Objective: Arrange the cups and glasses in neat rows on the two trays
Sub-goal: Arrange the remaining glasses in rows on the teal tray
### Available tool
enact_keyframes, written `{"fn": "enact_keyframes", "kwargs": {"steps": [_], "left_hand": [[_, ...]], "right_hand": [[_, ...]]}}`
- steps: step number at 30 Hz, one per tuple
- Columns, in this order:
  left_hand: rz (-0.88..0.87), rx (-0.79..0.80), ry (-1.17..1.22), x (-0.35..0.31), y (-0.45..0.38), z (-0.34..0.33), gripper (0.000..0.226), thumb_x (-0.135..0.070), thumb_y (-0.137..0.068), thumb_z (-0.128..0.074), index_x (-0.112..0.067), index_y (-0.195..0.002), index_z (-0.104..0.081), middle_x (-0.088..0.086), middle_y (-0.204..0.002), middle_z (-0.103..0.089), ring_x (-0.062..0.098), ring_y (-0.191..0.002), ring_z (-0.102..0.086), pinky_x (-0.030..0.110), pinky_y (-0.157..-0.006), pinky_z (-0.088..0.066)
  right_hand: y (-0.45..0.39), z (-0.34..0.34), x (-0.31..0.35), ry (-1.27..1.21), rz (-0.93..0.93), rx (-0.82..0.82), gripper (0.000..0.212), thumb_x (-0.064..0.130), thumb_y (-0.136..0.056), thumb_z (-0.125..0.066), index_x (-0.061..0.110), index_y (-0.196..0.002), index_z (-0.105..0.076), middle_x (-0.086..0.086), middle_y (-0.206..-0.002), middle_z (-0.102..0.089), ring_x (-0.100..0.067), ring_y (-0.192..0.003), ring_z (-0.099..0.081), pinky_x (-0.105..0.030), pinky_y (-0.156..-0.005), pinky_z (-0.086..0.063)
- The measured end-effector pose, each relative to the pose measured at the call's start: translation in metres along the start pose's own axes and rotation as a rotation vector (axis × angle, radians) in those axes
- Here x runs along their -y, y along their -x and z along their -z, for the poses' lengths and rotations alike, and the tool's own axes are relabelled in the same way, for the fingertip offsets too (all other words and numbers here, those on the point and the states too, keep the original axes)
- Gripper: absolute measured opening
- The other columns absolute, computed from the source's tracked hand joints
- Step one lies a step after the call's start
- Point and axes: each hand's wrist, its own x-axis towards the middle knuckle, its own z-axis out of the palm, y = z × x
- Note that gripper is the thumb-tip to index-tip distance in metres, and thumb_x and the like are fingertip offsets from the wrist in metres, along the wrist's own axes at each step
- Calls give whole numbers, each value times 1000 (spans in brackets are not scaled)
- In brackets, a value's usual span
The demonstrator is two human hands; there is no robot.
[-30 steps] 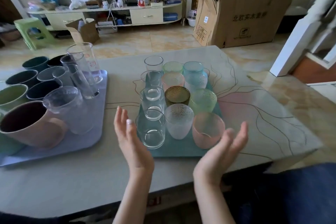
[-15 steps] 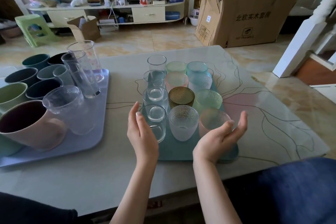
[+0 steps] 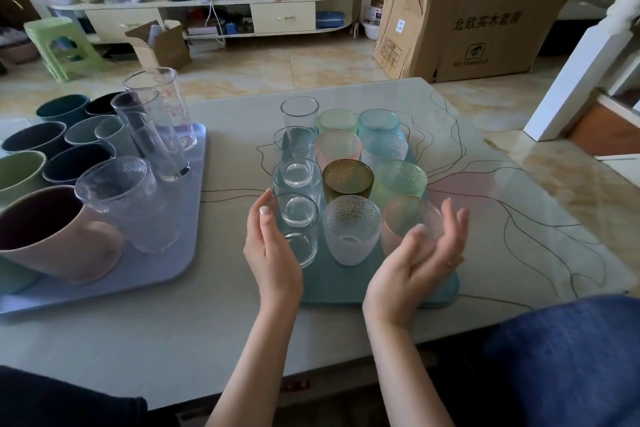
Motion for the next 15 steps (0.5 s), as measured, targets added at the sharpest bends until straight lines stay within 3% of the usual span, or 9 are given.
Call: {"fn": "enact_keyframes", "kwargs": {"steps": [5, 9, 12, 15], "left_hand": [[56, 35, -10, -4, 0, 1, 29, -38, -91, -32, -36, -103, -58, -7, -109, -65, 12, -112, -58, 19, -85, -42], [60, 39, -46, -5, 1, 1, 27, -33, -96, -31, -37, -100, -57, -9, -106, -65, 13, -110, -59, 14, -77, -43], [64, 29, -49, -6, 1, 1, 30, -25, -100, -30, -35, -100, -58, -8, -104, -65, 13, -108, -59, 1, -69, -42], [67, 28, -45, -6, 1, 1, 30, -24, -100, -30, -35, -99, -59, -4, -107, -66, 15, -109, -59, 5, -71, -44]], "right_hand": [[20, 10, -3, 338, 236, 235, 40, 35, -84, -53, 29, -124, -55, -4, -152, -30, -16, -145, -17, -63, -112, -6], [24, 11, -1, 436, 310, 304, 43, 44, -83, -54, 33, -124, -56, -4, -153, -29, -22, -145, -16, -65, -111, -7], [24, 13, -1, 453, 331, 328, 32, 47, -82, -56, 35, -110, -65, -4, -152, -32, -24, -145, -17, -65, -111, -7], [24, 14, 0, 457, 363, 347, 21, 47, -82, -57, 35, -94, -70, -4, -149, -38, -27, -143, -22, -63, -111, -8]]}}
